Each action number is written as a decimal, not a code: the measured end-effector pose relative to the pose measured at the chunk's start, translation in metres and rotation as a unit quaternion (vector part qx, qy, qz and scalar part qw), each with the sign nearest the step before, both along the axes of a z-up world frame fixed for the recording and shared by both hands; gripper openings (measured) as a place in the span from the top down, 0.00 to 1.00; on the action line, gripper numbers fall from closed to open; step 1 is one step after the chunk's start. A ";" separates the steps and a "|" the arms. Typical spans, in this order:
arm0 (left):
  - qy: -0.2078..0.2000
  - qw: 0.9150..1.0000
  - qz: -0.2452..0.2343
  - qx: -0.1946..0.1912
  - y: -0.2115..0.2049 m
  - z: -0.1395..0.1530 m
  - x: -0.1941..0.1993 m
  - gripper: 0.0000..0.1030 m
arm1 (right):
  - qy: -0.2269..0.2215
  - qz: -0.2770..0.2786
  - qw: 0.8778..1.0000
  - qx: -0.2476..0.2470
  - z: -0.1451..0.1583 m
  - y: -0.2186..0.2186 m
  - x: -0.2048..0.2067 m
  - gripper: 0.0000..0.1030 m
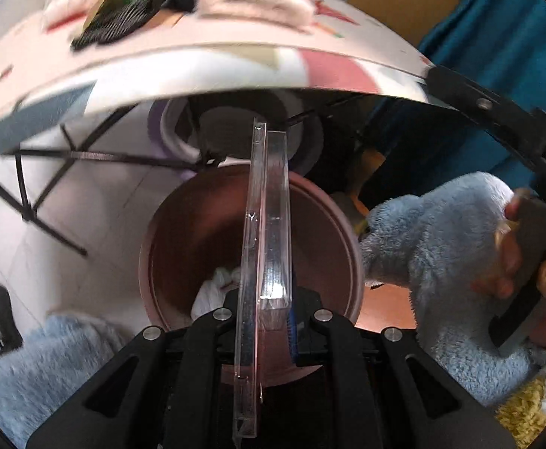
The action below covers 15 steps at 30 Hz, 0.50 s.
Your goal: Collect trash
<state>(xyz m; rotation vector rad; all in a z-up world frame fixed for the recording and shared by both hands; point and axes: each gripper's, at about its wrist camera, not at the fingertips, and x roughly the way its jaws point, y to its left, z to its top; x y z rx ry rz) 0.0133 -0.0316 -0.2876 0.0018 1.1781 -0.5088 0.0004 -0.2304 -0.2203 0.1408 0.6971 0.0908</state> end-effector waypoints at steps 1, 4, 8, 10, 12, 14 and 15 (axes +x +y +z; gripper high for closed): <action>0.005 1.000 0.010 -0.009 0.005 -0.001 0.002 0.89 | 0.002 -0.003 1.000 0.000 -0.001 -0.001 0.001 0.06; 0.011 0.999 0.029 -0.032 0.015 -0.002 0.006 0.88 | 0.009 -0.009 1.000 0.002 -0.006 -0.002 0.003 0.06; 0.019 0.998 0.045 -0.051 0.021 0.000 0.009 0.88 | 0.011 -0.008 1.000 0.002 -0.006 0.001 0.004 0.06; 0.019 0.997 0.045 -0.055 0.016 0.000 0.009 0.88 | 0.011 -0.004 1.000 0.000 -0.006 0.002 0.004 0.06; 0.009 0.997 0.043 -0.061 0.014 0.004 0.008 0.55 | 0.012 -0.002 1.000 -0.002 -0.007 0.004 0.004 0.06; -0.015 0.996 0.048 -0.072 0.013 0.012 0.005 0.44 | 0.013 -0.003 1.000 -0.002 -0.007 0.003 0.004 0.06; -0.027 0.995 0.051 -0.077 0.014 0.017 0.004 0.43 | 0.013 -0.004 1.000 0.000 -0.007 0.002 0.004 0.06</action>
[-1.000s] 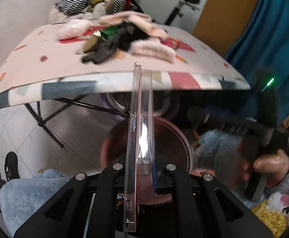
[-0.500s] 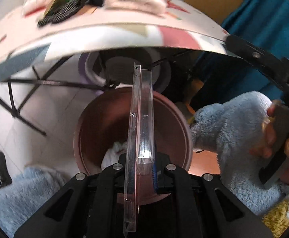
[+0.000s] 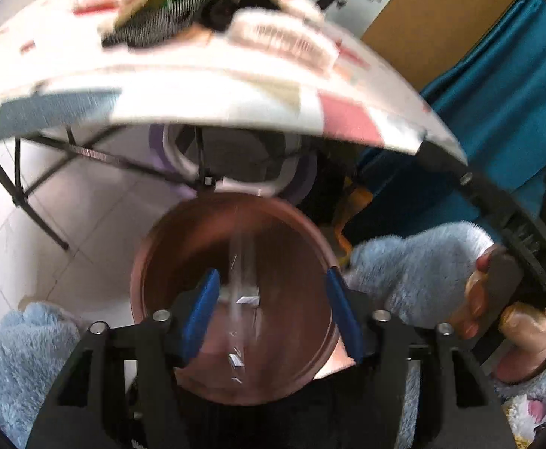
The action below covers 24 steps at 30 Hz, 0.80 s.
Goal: Collect trash
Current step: 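Grasp the beige knit cloth on the table with the right gripper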
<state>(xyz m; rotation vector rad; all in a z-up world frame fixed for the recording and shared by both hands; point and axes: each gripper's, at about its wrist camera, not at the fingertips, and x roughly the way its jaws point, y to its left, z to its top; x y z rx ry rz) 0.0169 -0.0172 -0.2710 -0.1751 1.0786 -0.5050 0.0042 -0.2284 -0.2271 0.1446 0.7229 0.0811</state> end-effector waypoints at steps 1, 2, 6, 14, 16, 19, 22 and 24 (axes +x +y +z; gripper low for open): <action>-0.012 1.000 0.007 -0.004 0.003 0.005 -0.001 0.40 | 0.001 -0.002 1.000 0.001 0.000 -0.001 0.000 0.06; -0.026 0.999 0.021 -0.004 0.007 0.010 -0.003 0.34 | 0.002 -0.004 1.000 0.003 -0.001 -0.002 0.000 0.06; -0.069 0.994 0.079 -0.023 0.030 0.026 -0.008 0.24 | 0.005 -0.013 1.000 0.011 -0.002 -0.006 0.001 0.06; -0.135 0.976 0.171 -0.018 0.063 0.055 -0.017 0.18 | 0.002 -0.005 1.000 0.011 0.001 -0.004 0.003 0.06; -0.144 0.971 0.189 -0.017 0.071 0.060 -0.018 0.18 | 0.003 -0.004 1.000 0.016 0.004 -0.006 0.006 0.06; -0.151 0.968 0.200 -0.011 0.078 0.070 -0.011 0.18 | 0.005 0.010 0.999 0.033 0.014 -0.009 0.019 0.06; -0.158 0.966 0.205 0.007 0.087 0.081 0.004 0.18 | -0.007 0.035 0.999 0.025 0.033 -0.006 0.042 0.06; -0.160 0.964 0.211 0.012 0.093 0.088 0.013 0.18 | -0.015 0.049 0.998 0.033 0.049 -0.005 0.066 0.06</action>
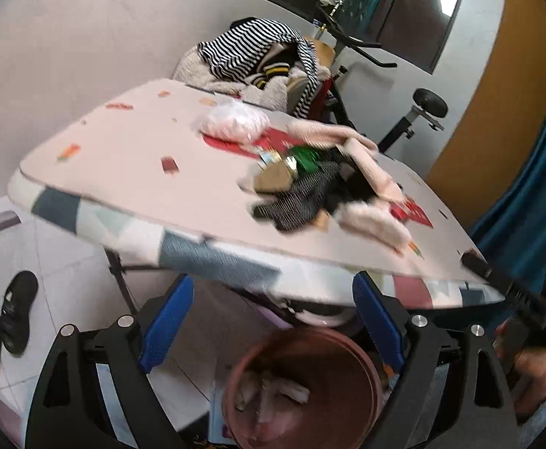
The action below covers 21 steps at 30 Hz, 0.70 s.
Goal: Collect trash
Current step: 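Grasp the beige knit cloth on the table with the right gripper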
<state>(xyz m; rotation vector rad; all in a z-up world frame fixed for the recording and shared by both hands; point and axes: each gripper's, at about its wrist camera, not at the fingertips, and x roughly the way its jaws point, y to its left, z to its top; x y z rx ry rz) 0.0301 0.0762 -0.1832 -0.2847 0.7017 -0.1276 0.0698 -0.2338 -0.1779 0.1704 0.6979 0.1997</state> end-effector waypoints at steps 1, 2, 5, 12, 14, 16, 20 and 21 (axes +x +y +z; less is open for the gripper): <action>-0.002 1.000 0.005 -0.003 0.005 0.004 0.007 0.18 | -0.001 0.004 1.000 0.006 0.006 0.000 0.012 0.06; -0.004 1.000 0.010 -0.006 0.011 0.008 0.012 0.17 | -0.002 0.007 1.000 0.012 0.012 0.000 0.025 0.06; -0.012 0.999 0.031 -0.007 0.026 0.016 0.027 0.17 | 0.002 0.014 0.999 0.031 0.026 0.003 0.072 0.06; -0.017 0.997 0.072 -0.004 0.052 0.019 0.046 0.16 | 0.049 0.030 0.998 0.031 0.026 0.038 0.195 0.07; -0.014 0.997 0.078 -0.006 0.056 0.015 0.048 0.16 | 0.067 0.026 0.997 0.005 0.020 0.052 0.221 0.13; -0.008 0.997 0.082 -0.007 0.059 0.012 0.050 0.16 | 0.093 0.028 0.995 -0.010 0.010 0.065 0.246 0.17; 0.000 0.997 0.083 -0.004 0.061 0.006 0.050 0.16 | 0.126 0.011 0.992 -0.018 -0.004 0.075 0.273 0.26; 0.002 0.997 0.082 -0.002 0.061 0.005 0.049 0.16 | 0.128 0.010 0.992 -0.017 -0.007 0.076 0.275 0.26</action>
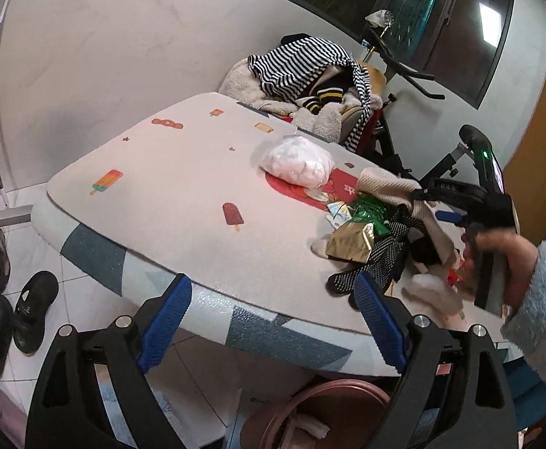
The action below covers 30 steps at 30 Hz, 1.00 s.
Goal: Collect trash
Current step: 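Grasp the beige knit cloth on the table with the right gripper, then lift the beige cloth with the right gripper while the left gripper grasps the white plastic bag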
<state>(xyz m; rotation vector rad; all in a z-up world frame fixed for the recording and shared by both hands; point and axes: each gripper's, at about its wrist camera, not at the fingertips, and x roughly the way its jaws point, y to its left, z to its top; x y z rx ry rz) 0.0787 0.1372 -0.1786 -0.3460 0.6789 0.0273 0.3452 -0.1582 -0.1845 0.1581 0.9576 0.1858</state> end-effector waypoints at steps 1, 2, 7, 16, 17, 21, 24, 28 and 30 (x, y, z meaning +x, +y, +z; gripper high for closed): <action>0.002 1.000 -0.001 0.001 -0.001 -0.001 -0.001 0.16 | 0.003 0.001 1.000 0.002 -0.001 0.000 0.001 0.34; 0.003 1.000 -0.001 0.001 -0.002 -0.002 -0.001 0.16 | 0.007 0.006 1.000 0.003 -0.002 0.001 0.002 0.50; 0.004 1.000 -0.002 -0.004 -0.006 -0.002 -0.003 0.16 | 0.014 0.023 0.999 0.034 0.014 -0.006 -0.005 0.86; -0.018 1.000 -0.009 0.004 -0.019 0.014 -0.016 0.16 | -0.172 0.031 0.979 0.104 0.126 -0.059 -0.080 0.88; -0.020 1.000 -0.009 0.004 -0.020 0.016 -0.017 0.16 | -0.183 0.029 0.977 0.107 0.133 -0.066 -0.086 0.88; -0.026 1.000 -0.008 0.005 -0.025 0.022 -0.023 0.16 | -0.218 0.027 0.972 0.087 0.162 -0.104 -0.124 0.88; -0.026 1.000 -0.008 0.004 -0.027 0.023 -0.025 0.16 | -0.233 0.026 0.972 0.018 0.169 -0.125 -0.152 0.88; -0.022 1.000 -0.013 0.004 -0.032 0.020 -0.025 0.16 | -0.207 0.022 0.974 -0.084 0.156 -0.152 -0.177 0.88; -0.022 1.000 -0.016 0.004 -0.035 0.019 -0.025 0.16 | -0.184 0.024 0.973 -0.140 0.144 -0.162 -0.187 0.88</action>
